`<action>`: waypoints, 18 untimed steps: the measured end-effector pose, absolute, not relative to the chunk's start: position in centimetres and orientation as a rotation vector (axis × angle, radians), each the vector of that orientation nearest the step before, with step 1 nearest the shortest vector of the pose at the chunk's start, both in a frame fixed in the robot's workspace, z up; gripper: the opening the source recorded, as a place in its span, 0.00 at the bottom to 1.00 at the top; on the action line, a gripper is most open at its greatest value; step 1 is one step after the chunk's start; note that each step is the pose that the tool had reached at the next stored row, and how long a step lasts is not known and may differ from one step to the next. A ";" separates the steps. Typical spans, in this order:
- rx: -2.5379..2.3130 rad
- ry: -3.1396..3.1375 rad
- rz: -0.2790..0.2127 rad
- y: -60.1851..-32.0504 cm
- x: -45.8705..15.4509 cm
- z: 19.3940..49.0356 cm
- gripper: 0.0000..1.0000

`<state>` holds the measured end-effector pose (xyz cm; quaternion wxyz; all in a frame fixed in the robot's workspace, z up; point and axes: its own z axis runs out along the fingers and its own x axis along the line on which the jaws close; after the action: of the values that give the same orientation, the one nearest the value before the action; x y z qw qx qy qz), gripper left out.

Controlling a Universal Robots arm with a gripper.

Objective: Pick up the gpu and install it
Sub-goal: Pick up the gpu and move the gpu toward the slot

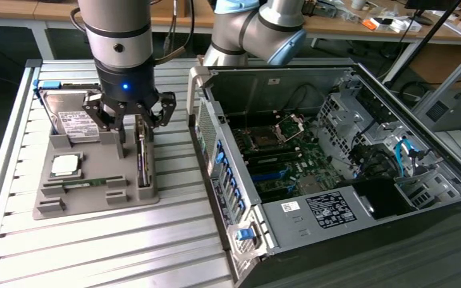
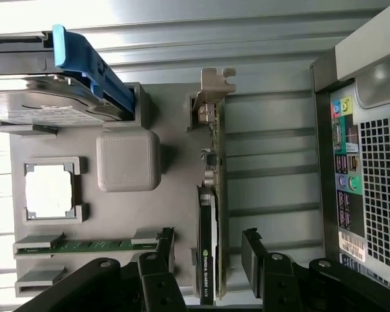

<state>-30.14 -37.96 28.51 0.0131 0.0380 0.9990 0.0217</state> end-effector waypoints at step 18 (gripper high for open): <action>0.118 3.113 0.068 -37.9 -29.3 27.1 0.54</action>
<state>-29.31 -37.89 27.09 0.0130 0.0378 0.9990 0.0217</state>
